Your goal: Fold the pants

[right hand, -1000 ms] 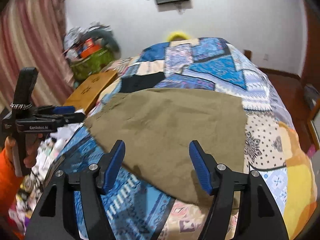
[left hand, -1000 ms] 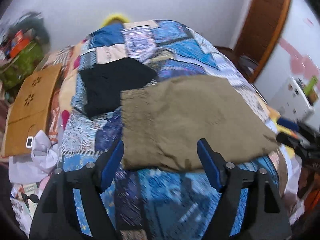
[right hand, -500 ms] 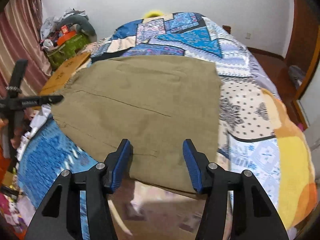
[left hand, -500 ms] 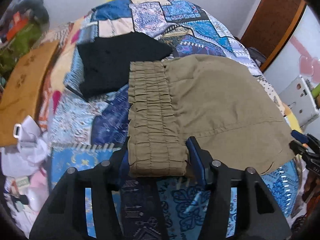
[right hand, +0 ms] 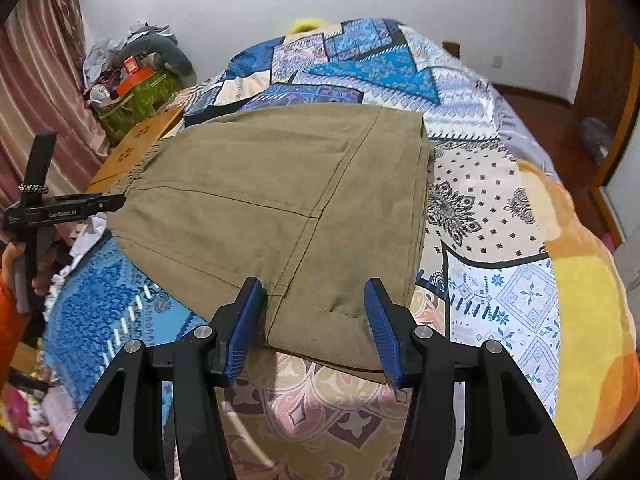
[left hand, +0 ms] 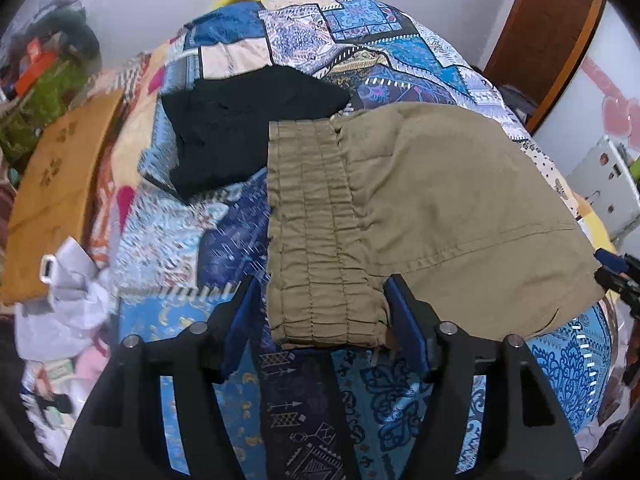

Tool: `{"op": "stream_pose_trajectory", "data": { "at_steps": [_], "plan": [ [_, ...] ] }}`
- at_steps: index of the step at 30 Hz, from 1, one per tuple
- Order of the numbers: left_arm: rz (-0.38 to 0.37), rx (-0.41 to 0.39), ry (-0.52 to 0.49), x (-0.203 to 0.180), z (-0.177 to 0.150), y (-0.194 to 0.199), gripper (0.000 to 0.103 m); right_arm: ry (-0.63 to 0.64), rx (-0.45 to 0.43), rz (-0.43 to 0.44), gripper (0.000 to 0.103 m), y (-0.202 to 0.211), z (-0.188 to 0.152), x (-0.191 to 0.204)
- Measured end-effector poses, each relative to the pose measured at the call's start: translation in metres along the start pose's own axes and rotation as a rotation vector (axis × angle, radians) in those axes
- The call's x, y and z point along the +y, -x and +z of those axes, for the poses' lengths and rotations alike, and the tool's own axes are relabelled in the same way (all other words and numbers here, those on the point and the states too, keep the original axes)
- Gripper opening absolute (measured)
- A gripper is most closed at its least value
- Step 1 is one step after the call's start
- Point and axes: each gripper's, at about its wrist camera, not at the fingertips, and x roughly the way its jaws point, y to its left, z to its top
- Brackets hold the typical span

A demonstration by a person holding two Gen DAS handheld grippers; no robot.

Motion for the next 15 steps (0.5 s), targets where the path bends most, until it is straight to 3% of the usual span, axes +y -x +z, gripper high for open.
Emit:
{"op": "stream_pose_trajectory", "data": {
  "at_steps": [3, 7, 10, 12, 15],
  "plan": [
    [0.041, -0.037, -0.03, -0.007, 0.012, 0.014, 0.067, -0.008, 0.013, 0.012, 0.051, 0.006, 0.01, -0.006],
    [0.035, -0.087, -0.024, -0.006, 0.034, 0.024, 0.075, 0.011, -0.032, -0.008, 0.052, 0.014, 0.03, -0.013],
    [0.024, -0.117, -0.002, 0.0, 0.055, 0.023, 0.076, 0.016, -0.08, -0.035, 0.061, 0.014, 0.051, -0.021],
    [0.054, -0.143, -0.001, 0.005, 0.072, 0.017, 0.076, 0.018, -0.105, -0.047, 0.068, 0.012, 0.063, -0.027],
    [0.074, -0.126, 0.013, 0.014, 0.091, 0.001, 0.076, 0.027, -0.128, -0.07, 0.072, -0.001, 0.088, -0.04]
  ]
}}
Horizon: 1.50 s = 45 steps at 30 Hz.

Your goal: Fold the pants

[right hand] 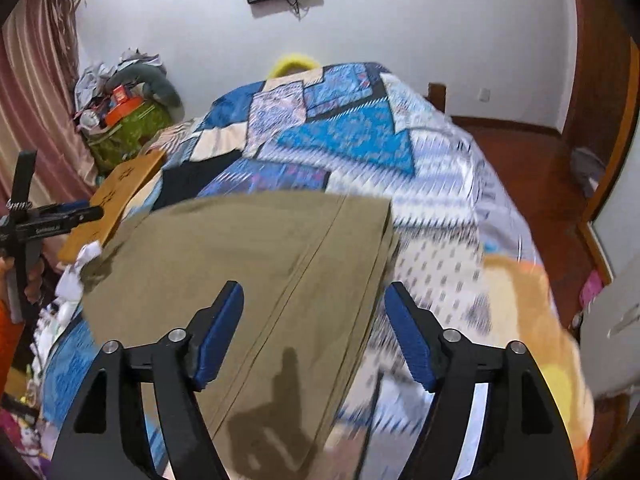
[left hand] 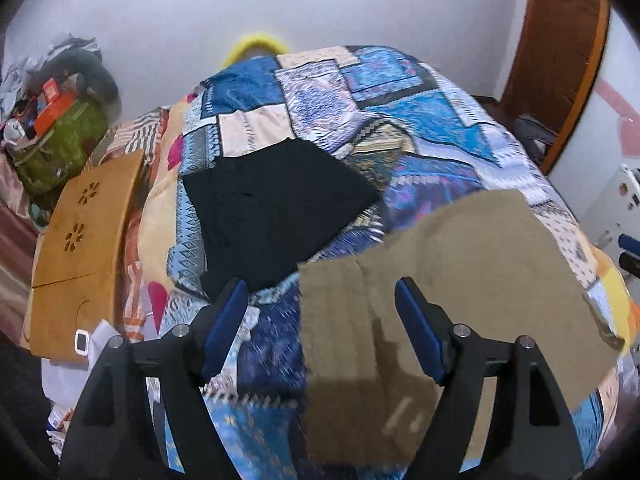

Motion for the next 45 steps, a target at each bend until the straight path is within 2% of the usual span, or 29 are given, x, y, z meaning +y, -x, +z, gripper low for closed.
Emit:
{"op": "stream_pose_trajectory", "data": {
  "at_steps": [3, 8, 13, 17, 19, 21, 22, 24, 27, 31, 33, 35, 38, 40, 41, 43, 45],
  "plan": [
    [-0.02, 0.027, 0.028, 0.009, 0.014, -0.021, 0.076, -0.011, 0.004, -0.013, 0.072, -0.02, 0.018, -0.014],
    [-0.033, 0.091, 0.025, 0.013, 0.026, -0.057, 0.076, -0.011, 0.059, -0.041, 0.072, -0.072, 0.043, -0.036],
    [-0.071, 0.158, -0.001, 0.009, 0.022, -0.086, 0.076, -0.01, 0.127, -0.054, 0.072, -0.132, 0.058, -0.054],
    [-0.103, 0.189, -0.03, 0.001, 0.018, -0.1, 0.077, -0.06, 0.177, -0.037, 0.072, -0.173, 0.067, -0.069],
    [-0.115, 0.202, -0.036, 0.0, 0.015, -0.108, 0.079, -0.082, 0.233, -0.028, 0.067, -0.193, 0.069, -0.074],
    [-0.119, 0.197, -0.028, 0.001, 0.013, -0.113, 0.08, -0.085, 0.269, -0.005, 0.056, -0.205, 0.067, -0.073],
    [-0.114, 0.189, -0.023, 0.001, 0.012, -0.114, 0.08, -0.083, 0.284, -0.001, 0.056, -0.211, 0.065, -0.072],
    [-0.076, 0.149, -0.003, 0.003, 0.008, -0.113, 0.078, -0.073, 0.276, -0.024, 0.049, -0.213, 0.063, -0.07],
    [0.008, 0.086, 0.027, 0.005, 0.004, -0.104, 0.076, -0.084, 0.257, -0.044, 0.046, -0.211, 0.061, -0.068],
    [0.059, 0.065, 0.07, 0.003, -0.005, -0.101, 0.076, -0.095, 0.24, -0.09, 0.044, -0.211, 0.06, -0.069],
    [0.076, 0.062, 0.065, 0.002, -0.006, -0.099, 0.076, -0.078, 0.244, -0.21, 0.015, -0.212, 0.063, -0.072],
    [0.069, 0.072, 0.07, 0.004, -0.004, -0.096, 0.076, -0.086, 0.285, -0.21, 0.011, -0.211, 0.061, -0.08],
    [0.049, 0.076, 0.095, 0.011, 0.002, -0.081, 0.075, -0.083, 0.286, -0.193, 0.018, -0.187, 0.063, -0.078],
    [0.077, 0.048, 0.088, 0.011, 0.007, -0.068, 0.075, -0.068, 0.239, -0.156, 0.018, -0.162, 0.068, -0.068],
    [0.082, 0.033, 0.081, 0.011, 0.01, -0.06, 0.075, -0.063, 0.213, -0.125, 0.021, -0.146, 0.072, -0.06],
    [0.063, 0.01, 0.075, 0.009, 0.016, -0.043, 0.076, -0.055, 0.163, -0.052, 0.03, -0.118, 0.08, -0.041],
    [0.016, -0.001, 0.083, 0.008, 0.02, -0.03, 0.077, -0.036, 0.125, 0.016, 0.046, -0.098, 0.089, -0.02]
  ]
}}
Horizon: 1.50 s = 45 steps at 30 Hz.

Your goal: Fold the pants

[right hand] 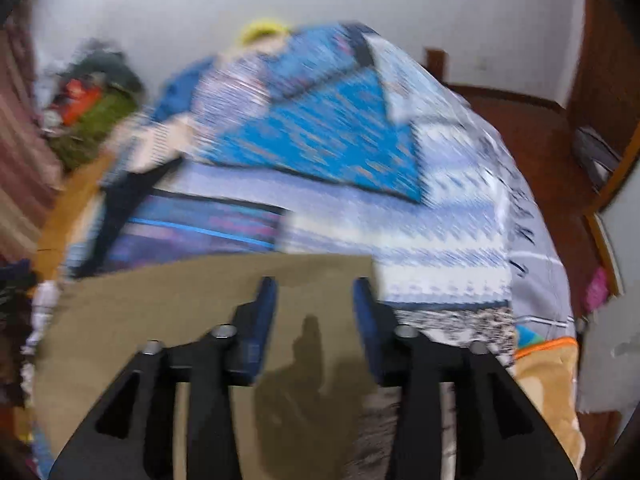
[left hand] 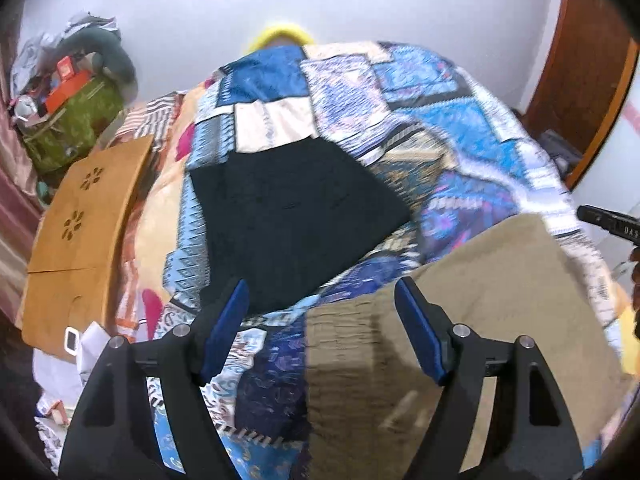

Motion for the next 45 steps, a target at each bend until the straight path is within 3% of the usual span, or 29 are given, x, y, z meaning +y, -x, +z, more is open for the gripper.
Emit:
{"op": "stream_pose_trajectory", "data": {
  "at_steps": [4, 6, 8, 13, 18, 22, 29, 38, 45],
  "plan": [
    [-0.077, -0.001, 0.008, -0.009, 0.003, 0.013, 0.086, 0.076, -0.029, 0.105, 0.058, 0.018, 0.004, 0.058],
    [-0.098, 0.018, -0.005, -0.017, 0.001, 0.011, 0.089, 0.093, -0.013, 0.16, 0.066, 0.012, 0.004, 0.076],
    [-0.114, 0.05, -0.018, -0.023, -0.002, 0.004, 0.09, 0.109, 0.019, 0.206, 0.067, 0.002, 0.0, 0.098],
    [-0.097, 0.119, -0.033, -0.036, -0.014, -0.024, 0.089, 0.15, 0.129, 0.204, 0.067, -0.035, -0.016, 0.128],
    [-0.076, 0.186, -0.079, -0.049, -0.037, -0.048, 0.09, 0.196, 0.28, 0.198, 0.067, -0.069, -0.041, 0.128],
    [-0.048, 0.13, -0.112, -0.056, -0.05, -0.034, 0.09, 0.202, 0.261, 0.21, 0.069, -0.053, -0.054, 0.117],
    [-0.074, 0.12, -0.08, -0.052, -0.068, -0.014, 0.09, 0.225, 0.22, 0.135, 0.069, -0.024, -0.082, 0.108],
    [-0.016, 0.096, -0.125, -0.062, -0.1, 0.015, 0.09, 0.161, 0.176, 0.116, 0.069, 0.007, -0.115, 0.094],
    [-0.016, 0.091, -0.089, -0.055, -0.12, 0.034, 0.09, 0.209, 0.118, 0.046, 0.071, 0.038, -0.148, 0.097]
  ]
}}
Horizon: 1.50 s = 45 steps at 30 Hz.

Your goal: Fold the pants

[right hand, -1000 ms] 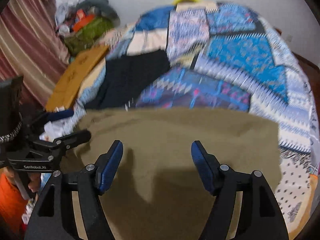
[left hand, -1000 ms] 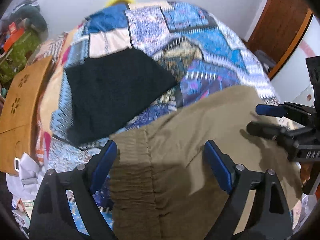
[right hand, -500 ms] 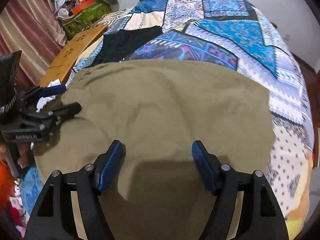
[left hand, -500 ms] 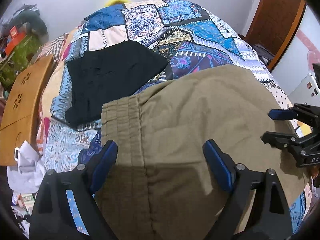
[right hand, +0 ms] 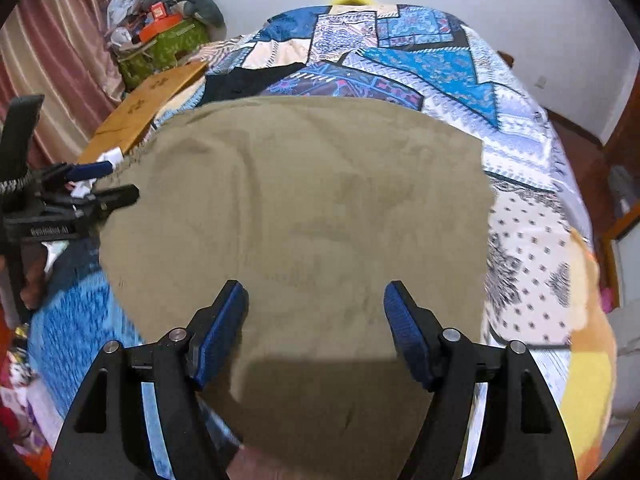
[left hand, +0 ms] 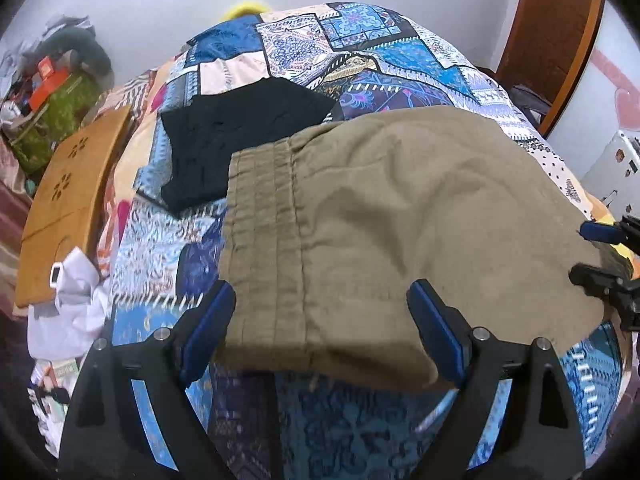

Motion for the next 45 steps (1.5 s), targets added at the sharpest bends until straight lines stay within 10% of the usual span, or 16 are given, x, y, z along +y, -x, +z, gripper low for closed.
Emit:
{"op": "stream_pose_trajectory", "data": {
  "at_steps": [8, 12, 17, 27, 40, 45],
  "plan": [
    [0.005, 0.002, 0.004, 0.005, -0.019, 0.023, 0.09, -0.03, 0.013, 0.012, 0.071, 0.015, -0.008, -0.003],
    [-0.142, 0.004, 0.142, 0.028, -0.02, 0.046, 0.09, -0.041, -0.052, 0.023, 0.071, 0.03, 0.0, 0.003],
    [-0.153, -0.031, 0.225, 0.044, -0.019, 0.063, 0.09, -0.042, -0.136, 0.057, 0.072, 0.035, 0.016, 0.02],
    [-0.355, 0.135, 0.346, 0.038, -0.038, 0.021, 0.09, 0.036, -0.085, 0.018, 0.073, -0.009, -0.002, 0.05],
    [-0.54, 0.134, 0.515, 0.056, -0.007, -0.018, 0.101, 0.014, -0.078, 0.083, 0.076, -0.008, -0.003, 0.046],
    [-0.317, 0.09, 0.448, 0.048, 0.004, -0.016, 0.057, 0.007, -0.081, 0.094, 0.076, -0.008, -0.004, 0.045]
  ]
}}
